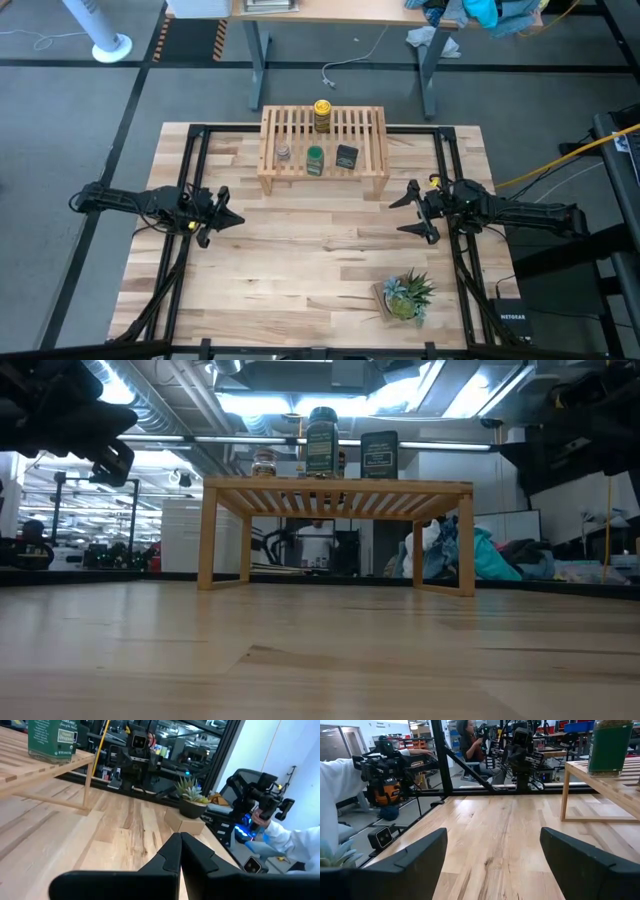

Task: Shelf spices
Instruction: Return to Home Position

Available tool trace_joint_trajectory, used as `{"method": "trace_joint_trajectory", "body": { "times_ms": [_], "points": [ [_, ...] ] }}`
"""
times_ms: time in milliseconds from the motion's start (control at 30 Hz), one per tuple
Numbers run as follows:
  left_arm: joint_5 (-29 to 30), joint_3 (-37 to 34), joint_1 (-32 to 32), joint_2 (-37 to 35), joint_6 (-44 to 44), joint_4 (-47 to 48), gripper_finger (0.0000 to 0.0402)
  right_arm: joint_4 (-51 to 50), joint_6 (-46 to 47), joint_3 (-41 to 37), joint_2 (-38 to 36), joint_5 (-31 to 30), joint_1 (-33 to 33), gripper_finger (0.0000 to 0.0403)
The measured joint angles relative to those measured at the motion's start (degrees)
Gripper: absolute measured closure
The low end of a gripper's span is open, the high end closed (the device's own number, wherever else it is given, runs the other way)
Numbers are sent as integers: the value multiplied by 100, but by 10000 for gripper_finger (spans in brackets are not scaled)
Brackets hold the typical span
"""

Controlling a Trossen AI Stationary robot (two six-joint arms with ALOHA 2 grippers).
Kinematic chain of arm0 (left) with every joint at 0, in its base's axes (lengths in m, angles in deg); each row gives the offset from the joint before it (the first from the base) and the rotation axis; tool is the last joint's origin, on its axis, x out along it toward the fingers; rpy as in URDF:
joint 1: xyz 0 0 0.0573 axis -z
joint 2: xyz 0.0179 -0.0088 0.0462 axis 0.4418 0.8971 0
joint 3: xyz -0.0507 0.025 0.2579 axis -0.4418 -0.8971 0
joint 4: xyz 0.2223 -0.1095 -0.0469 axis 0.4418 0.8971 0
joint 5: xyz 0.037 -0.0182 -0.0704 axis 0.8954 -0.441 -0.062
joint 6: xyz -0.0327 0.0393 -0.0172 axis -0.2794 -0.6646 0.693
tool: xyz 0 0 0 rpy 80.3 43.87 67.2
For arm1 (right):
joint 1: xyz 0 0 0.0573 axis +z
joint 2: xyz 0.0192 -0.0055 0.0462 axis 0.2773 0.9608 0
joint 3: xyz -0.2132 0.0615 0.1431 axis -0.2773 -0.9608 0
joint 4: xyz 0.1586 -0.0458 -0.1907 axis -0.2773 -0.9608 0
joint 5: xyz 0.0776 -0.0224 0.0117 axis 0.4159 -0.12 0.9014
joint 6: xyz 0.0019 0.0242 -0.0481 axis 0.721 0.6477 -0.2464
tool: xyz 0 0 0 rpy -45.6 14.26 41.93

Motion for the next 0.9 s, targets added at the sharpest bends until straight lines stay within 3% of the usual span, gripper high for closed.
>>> {"method": "trace_joint_trajectory", "body": {
  "times_ms": [300,567,900],
  "points": [
    [0,0,0,0,0,1,402,-215,-3,0,-2,-53,0,77],
    [2,0,0,0,1,2,402,-839,-26,4,11,-976,-2,77],
    [0,0,0,0,2,2,402,-884,-138,4,11,-1271,-2,77]
  ]
}}
